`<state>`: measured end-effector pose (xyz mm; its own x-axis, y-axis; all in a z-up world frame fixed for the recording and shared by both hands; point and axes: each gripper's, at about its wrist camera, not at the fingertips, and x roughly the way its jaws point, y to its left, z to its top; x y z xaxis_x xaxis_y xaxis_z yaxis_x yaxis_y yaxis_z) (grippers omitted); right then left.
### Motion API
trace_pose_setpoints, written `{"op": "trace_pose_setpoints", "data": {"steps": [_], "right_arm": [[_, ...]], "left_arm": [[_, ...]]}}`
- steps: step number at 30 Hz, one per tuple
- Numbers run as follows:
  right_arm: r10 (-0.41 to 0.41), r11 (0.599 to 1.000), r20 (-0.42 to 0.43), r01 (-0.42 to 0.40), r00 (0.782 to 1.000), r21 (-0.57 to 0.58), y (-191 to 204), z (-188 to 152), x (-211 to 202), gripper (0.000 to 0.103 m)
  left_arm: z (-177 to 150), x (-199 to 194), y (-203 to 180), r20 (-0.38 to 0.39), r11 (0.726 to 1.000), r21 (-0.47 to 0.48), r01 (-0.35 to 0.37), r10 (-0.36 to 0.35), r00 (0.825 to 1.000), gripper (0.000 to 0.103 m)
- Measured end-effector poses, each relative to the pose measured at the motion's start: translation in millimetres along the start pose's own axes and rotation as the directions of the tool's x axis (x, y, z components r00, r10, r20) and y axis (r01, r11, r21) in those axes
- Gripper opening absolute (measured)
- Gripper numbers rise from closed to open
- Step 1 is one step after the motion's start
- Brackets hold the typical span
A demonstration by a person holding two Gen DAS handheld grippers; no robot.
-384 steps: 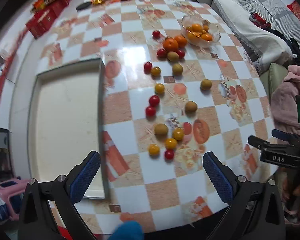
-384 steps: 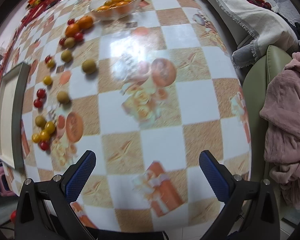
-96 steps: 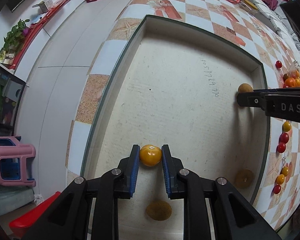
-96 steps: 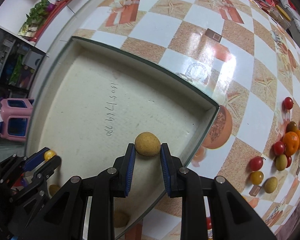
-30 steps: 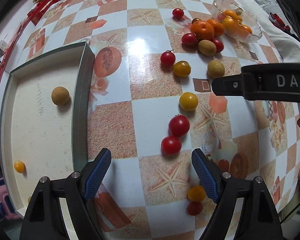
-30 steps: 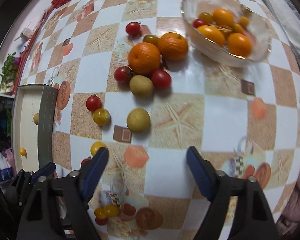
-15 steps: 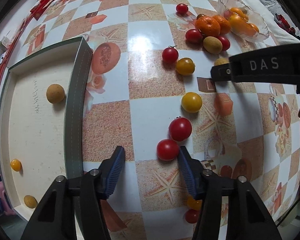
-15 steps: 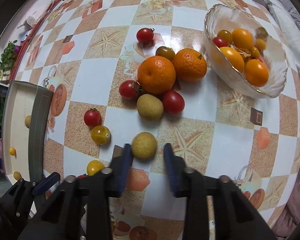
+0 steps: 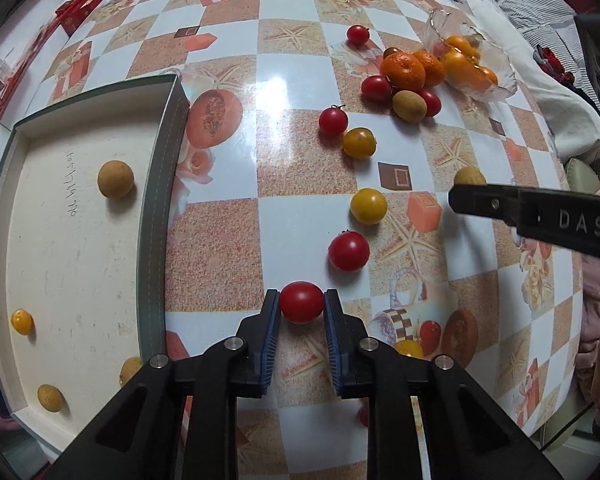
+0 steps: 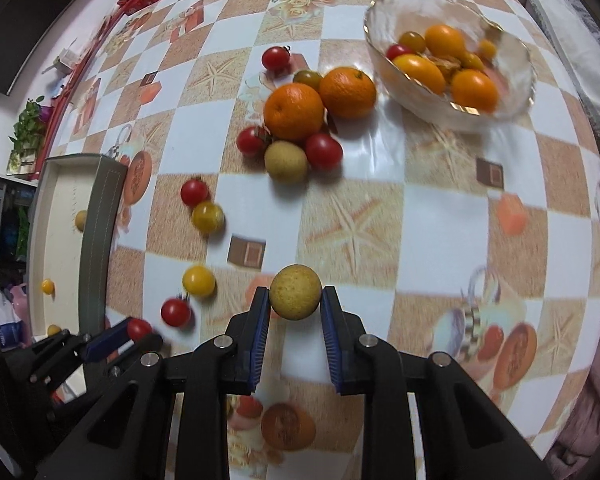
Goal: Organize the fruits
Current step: 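Carry the tan fruit and red cherry tomato over the tray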
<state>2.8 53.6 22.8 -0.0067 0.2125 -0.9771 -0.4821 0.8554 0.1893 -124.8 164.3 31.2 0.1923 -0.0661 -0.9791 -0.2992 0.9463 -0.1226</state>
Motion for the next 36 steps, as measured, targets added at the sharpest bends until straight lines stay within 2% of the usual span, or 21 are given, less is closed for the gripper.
{"op": "trace_pose_setpoints", "data": {"steps": [7, 16, 24, 36], "right_arm": [[0.022, 1.000, -0.003, -0.022, 1.000, 0.014, -4, -29, -16, 0.028], [0.023, 1.000, -0.008, -0.023, 1.000, 0.002, 7, -44, -28, 0.028], [0.031, 0.998, -0.015, -0.032, 0.999, -0.049, 45, -43, -28, 0.028], [0.053, 0.983, -0.023, -0.056, 0.998, -0.177, 122, -24, -22, 0.028]], "left_arm": [[-13, -28, 6, 0.028, 1.000, 0.010, 0.017, -0.017, 0.999, 0.023], [-29, -53, 22, 0.059, 1.000, -0.002, 0.020, -0.020, 0.998, 0.023], [-42, -64, 53, 0.077, 0.998, -0.063, 0.004, 0.001, 0.997, 0.023], [-51, -81, 125, 0.113, 0.984, -0.174, -0.038, 0.058, 0.992, 0.023]]}}
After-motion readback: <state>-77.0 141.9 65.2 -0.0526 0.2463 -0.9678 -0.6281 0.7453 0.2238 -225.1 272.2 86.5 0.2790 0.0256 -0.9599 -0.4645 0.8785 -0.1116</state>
